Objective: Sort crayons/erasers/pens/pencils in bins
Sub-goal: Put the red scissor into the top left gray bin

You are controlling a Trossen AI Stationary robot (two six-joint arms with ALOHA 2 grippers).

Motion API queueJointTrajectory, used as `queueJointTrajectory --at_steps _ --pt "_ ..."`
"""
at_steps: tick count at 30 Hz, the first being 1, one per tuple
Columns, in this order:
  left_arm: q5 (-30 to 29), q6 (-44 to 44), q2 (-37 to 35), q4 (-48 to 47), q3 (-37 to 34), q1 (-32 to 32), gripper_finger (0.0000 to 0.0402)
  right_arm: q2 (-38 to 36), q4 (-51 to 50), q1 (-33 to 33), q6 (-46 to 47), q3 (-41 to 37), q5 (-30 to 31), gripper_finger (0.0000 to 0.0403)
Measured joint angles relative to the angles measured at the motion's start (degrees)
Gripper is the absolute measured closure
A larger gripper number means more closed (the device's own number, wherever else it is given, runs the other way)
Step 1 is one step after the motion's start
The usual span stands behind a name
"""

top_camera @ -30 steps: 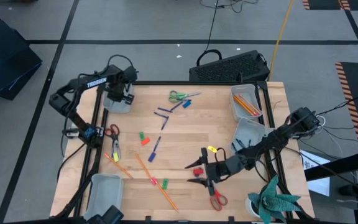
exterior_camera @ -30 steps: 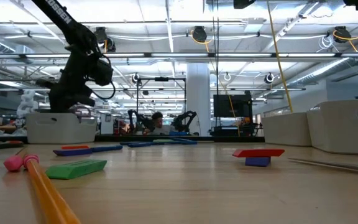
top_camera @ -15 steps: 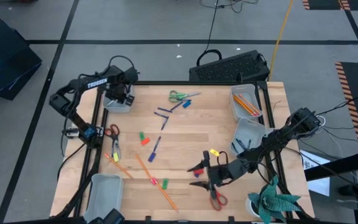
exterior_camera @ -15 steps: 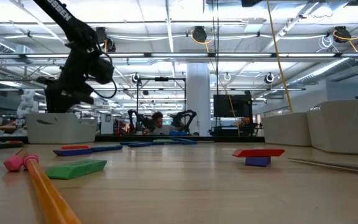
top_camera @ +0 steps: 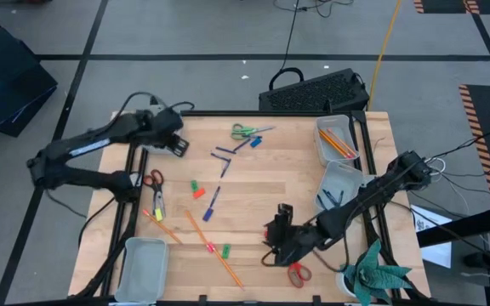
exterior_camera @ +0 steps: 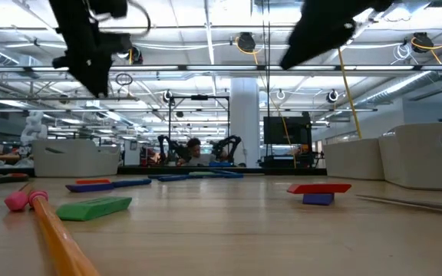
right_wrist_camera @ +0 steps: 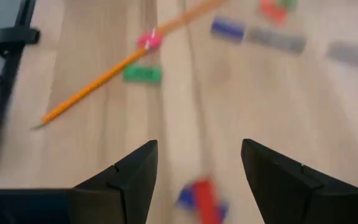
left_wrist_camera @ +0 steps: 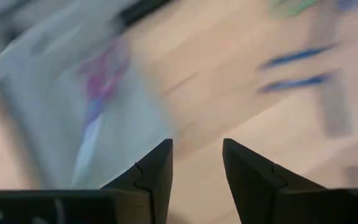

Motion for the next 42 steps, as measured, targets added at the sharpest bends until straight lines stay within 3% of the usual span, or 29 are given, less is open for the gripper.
queueJointTrajectory --at_steps 6,11,15,22,31,42 --pt "0.58 0.56 -8.63 20.56 -10.67 -12.71 0.0256 8.02 -17.73 0.46 24.12 11.17 -15.08 0.0181" --pt "1.78 1.01 -10.9 30.45 -17.74 -18.93 0.0256 14.75 -20.45 2.42 39.57 14.98 -30.56 0.02" --pt "1.92 1.42 -10.98 32.93 -20.85 -21.63 0.0256 17.0 -20.8 4.64 50.18 15.15 -37.66 0.0222" --pt "1.55 0.56 -10.96 34.54 -24.54 -24.28 0.0256 17.19 -24.23 6.66 59.14 15.07 -38.12 0.0249" --pt "1.99 2.92 -11.0 43.99 -24.95 -24.33 0.0256 17.19 -27.43 6.8 59.47 9.86 -38.37 0.0264" --pt "1.97 2.06 -10.96 41.34 -24.95 -26.43 0.0256 16.68 -20.18 6.75 59.57 3.39 -38.9 0.0274"
